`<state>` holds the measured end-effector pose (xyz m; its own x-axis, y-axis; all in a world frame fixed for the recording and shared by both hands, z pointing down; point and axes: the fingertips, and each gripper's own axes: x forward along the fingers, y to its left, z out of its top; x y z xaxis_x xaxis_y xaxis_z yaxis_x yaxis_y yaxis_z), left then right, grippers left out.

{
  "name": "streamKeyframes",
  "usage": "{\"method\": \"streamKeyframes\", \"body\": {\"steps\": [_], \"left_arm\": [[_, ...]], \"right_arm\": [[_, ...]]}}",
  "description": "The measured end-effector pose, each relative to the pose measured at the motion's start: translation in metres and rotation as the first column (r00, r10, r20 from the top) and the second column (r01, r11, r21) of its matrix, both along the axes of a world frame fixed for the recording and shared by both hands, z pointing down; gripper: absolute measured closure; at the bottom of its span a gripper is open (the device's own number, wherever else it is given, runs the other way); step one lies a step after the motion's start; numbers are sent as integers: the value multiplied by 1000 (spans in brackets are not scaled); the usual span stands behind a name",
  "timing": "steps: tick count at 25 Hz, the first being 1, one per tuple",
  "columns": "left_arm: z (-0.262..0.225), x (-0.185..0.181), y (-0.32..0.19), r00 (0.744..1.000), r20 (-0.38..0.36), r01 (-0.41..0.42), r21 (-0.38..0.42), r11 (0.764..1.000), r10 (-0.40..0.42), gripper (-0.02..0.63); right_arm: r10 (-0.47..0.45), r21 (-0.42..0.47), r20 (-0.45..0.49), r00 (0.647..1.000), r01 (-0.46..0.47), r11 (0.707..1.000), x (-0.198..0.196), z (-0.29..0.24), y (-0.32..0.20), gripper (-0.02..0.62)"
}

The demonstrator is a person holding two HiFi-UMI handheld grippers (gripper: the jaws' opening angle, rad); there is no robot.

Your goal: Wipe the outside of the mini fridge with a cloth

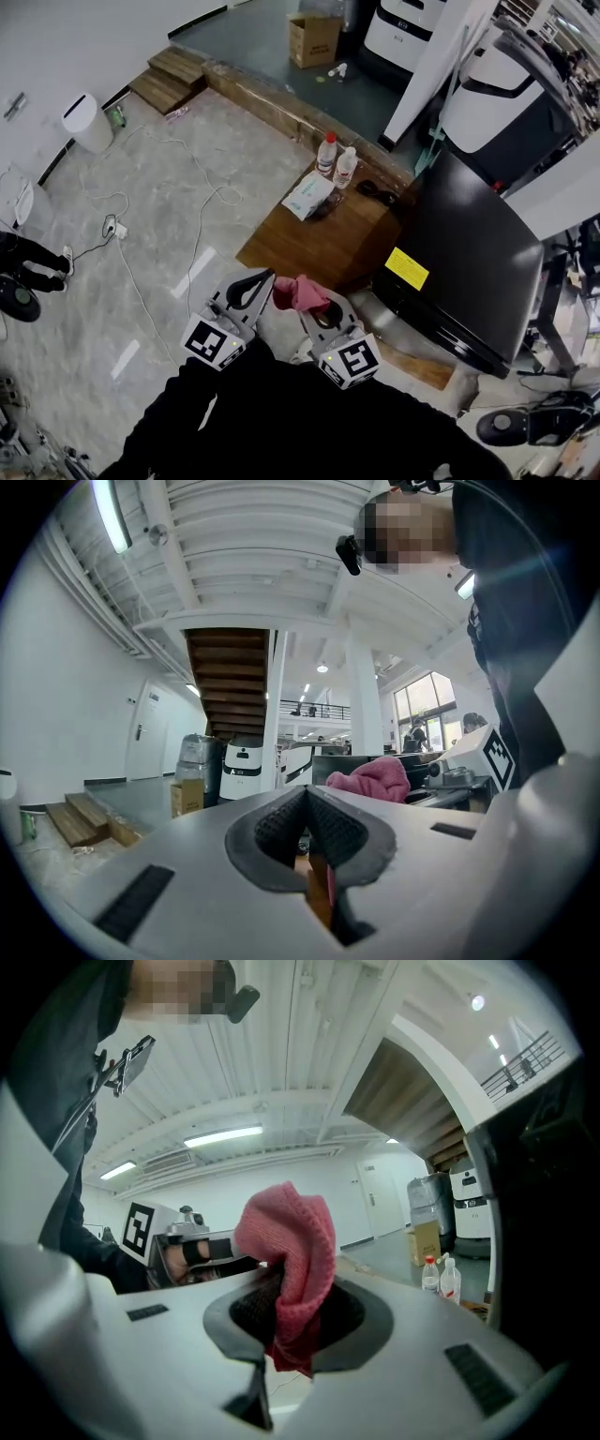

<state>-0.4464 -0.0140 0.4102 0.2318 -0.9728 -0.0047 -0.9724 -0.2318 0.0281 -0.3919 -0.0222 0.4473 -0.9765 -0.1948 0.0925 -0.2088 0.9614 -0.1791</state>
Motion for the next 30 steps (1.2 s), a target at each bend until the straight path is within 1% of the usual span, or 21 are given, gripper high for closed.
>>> {"method": "streamKeyframes", "body": {"steps": [2,4,7,9,10,11,13,15,16,17,19,20,21,23,26,28,30], "left_arm": [[6,-18,-25,999,-5,-37,6,999,37,600],[13,-36,-51,995,-7,-102,15,995,102,600],[13,-63,-88,975,3,-221,28,975,221,600],[4,-88,-108,958,8,-286,28,958,286,600],[-1,-102,-117,946,10,-323,24,946,323,600],[-5,-115,-127,931,11,-366,22,930,366,600],[-11,-131,-149,893,6,-450,19,893,450,600],[-14,-138,-179,863,-3,-505,19,863,505,600],[-16,-139,-195,850,-3,-527,20,850,527,600],[-18,-139,-210,835,-1,-550,23,835,550,600],[-23,-136,-232,800,4,-600,36,799,600,600],[-26,-132,-241,782,7,-624,44,781,624,600],[-28,-129,-248,765,10,-644,52,763,644,600],[-33,-119,-263,735,16,-677,66,733,678,600],[-40,-101,-287,692,12,-720,84,689,721,600],[-43,-89,-301,664,12,-746,90,660,748,600],[-46,-78,-314,640,21,-766,90,636,768,600]], "right_arm": [[23,-6,4,1000,-23,1000,-17,8,-14,526],[79,-5,5,997,-79,997,-34,15,-33,526],[201,-15,3,979,-201,979,-62,16,-63,526],[270,-32,-2,963,-270,962,-89,11,-83,526],[311,-47,-4,951,-310,949,-104,7,-93,526],[360,-69,-5,933,-360,931,-118,3,-103,526],[474,-134,6,880,-469,873,-131,-2,-128,526],[581,-222,46,812,-559,799,-130,-7,-163,526],[633,-269,73,771,-596,757,-126,-11,-183,526],[683,-318,102,723,-627,711,-122,-15,-202,526],[775,-415,161,611,-671,615,-109,-22,-233,526],[812,-450,188,552,-687,571,-101,-26,-244,526],[841,-473,211,498,-701,533,-92,-30,-253,526],[880,-501,253,401,-724,474,-75,-39,-270,526],[914,-538,300,272,-743,398,-48,-46,-294,526],[927,-564,319,195,-747,351,-31,-48,-307,526],[935,-591,331,126,-745,309,-16,-48,-316,526]]}}
